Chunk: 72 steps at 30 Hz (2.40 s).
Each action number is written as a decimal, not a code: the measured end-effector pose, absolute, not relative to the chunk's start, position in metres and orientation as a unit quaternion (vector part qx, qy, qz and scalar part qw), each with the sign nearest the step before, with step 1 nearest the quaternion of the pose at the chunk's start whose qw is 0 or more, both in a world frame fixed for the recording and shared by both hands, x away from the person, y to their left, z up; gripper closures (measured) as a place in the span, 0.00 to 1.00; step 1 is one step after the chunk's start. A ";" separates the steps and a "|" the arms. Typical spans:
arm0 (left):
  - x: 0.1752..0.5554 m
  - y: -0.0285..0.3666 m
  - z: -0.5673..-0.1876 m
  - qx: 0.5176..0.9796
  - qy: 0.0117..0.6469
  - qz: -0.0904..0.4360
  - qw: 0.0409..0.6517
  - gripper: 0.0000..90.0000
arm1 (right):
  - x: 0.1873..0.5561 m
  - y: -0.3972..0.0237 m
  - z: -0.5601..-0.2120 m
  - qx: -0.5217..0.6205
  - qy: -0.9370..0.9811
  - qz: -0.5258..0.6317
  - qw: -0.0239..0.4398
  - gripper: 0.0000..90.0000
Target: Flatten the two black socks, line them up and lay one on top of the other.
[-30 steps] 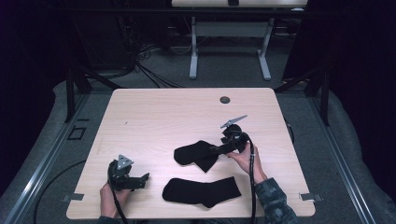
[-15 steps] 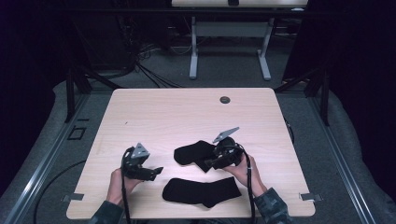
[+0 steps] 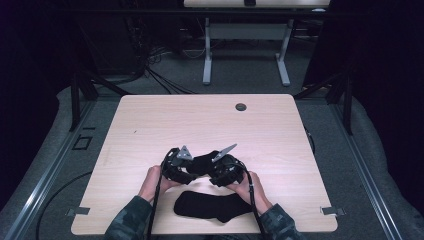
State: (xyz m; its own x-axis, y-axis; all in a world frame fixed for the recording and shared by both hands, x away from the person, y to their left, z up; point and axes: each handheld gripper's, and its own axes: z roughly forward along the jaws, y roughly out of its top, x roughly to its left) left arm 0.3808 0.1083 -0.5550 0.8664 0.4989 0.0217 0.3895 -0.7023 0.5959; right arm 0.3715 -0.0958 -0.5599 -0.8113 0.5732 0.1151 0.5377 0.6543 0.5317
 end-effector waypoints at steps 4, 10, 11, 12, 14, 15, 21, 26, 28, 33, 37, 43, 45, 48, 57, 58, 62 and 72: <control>0.382 0.098 -0.561 0.936 0.221 0.092 0.257 0.58 | 0.371 -0.097 -0.561 0.305 0.908 0.284 0.040 0.73; 0.382 0.098 -0.560 0.934 0.227 0.100 0.255 0.70 | 0.373 -0.102 -0.564 0.302 0.905 0.296 0.043 0.81; 0.382 0.098 -0.561 0.932 0.231 0.102 0.259 0.75 | 0.373 -0.102 -0.564 0.303 0.905 0.296 0.044 0.82; 0.383 0.099 -0.561 0.931 0.232 0.103 0.261 0.79 | 0.372 -0.101 -0.564 0.302 0.906 0.294 0.048 0.82; 0.383 0.100 -0.562 0.930 0.233 0.112 0.262 0.88 | 0.371 -0.100 -0.564 0.303 0.905 0.292 0.060 0.86; 0.384 0.100 -0.562 0.928 0.237 0.112 0.264 0.90 | 0.371 -0.100 -0.564 0.303 0.905 0.290 0.063 0.87; 0.382 0.101 -0.563 0.918 0.259 0.131 0.270 0.94 | 0.369 -0.103 -0.566 0.312 0.898 0.303 0.064 0.91; 0.380 0.106 -0.557 0.906 0.278 0.137 0.287 0.95 | 0.367 -0.106 -0.563 0.306 0.901 0.300 0.072 0.91; 0.378 0.109 -0.553 0.903 0.278 0.139 0.295 0.95 | 0.366 -0.111 -0.558 0.302 0.902 0.299 0.073 0.92; 0.377 0.119 -0.540 0.893 0.291 0.136 0.317 0.95 | 0.363 -0.125 -0.543 0.304 0.894 0.318 0.086 0.92; 0.376 0.128 -0.526 0.883 0.297 0.137 0.336 0.95 | 0.359 -0.136 -0.532 0.306 0.889 0.326 0.097 0.92; 0.375 0.140 -0.512 0.872 0.309 0.132 0.357 0.95 | 0.355 -0.152 -0.520 0.301 0.882 0.349 0.100 0.92; 0.375 0.144 -0.509 0.870 0.311 0.132 0.360 0.95 | 0.355 -0.157 -0.518 0.302 0.879 0.355 0.096 0.92; 0.374 0.150 -0.506 0.865 0.318 0.131 0.365 0.95 | 0.354 -0.163 -0.515 0.303 0.875 0.365 0.097 0.92; 0.371 0.164 -0.495 0.856 0.339 0.129 0.368 0.94 | 0.350 -0.179 -0.503 0.303 0.861 0.396 0.095 0.92; 0.370 0.166 -0.494 0.856 0.341 0.127 0.367 0.94 | 0.349 -0.180 -0.502 0.303 0.859 0.401 0.093 0.92; 0.366 0.174 -0.490 0.855 0.348 0.121 0.365 0.94 | 0.346 -0.185 -0.501 0.299 0.851 0.425 0.072 0.92; 0.366 0.176 -0.514 0.865 0.352 0.100 0.342 0.94 | 0.351 -0.190 -0.518 0.307 0.869 0.379 0.087 0.91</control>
State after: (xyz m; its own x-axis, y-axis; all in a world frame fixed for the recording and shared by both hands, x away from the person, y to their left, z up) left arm 0.3662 0.1757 -0.5135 0.7318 0.6782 -0.0673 0.5410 -0.5180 0.6625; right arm 0.3515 -0.1899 -0.5178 -0.7961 0.5997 0.0812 0.4675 0.5241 0.7119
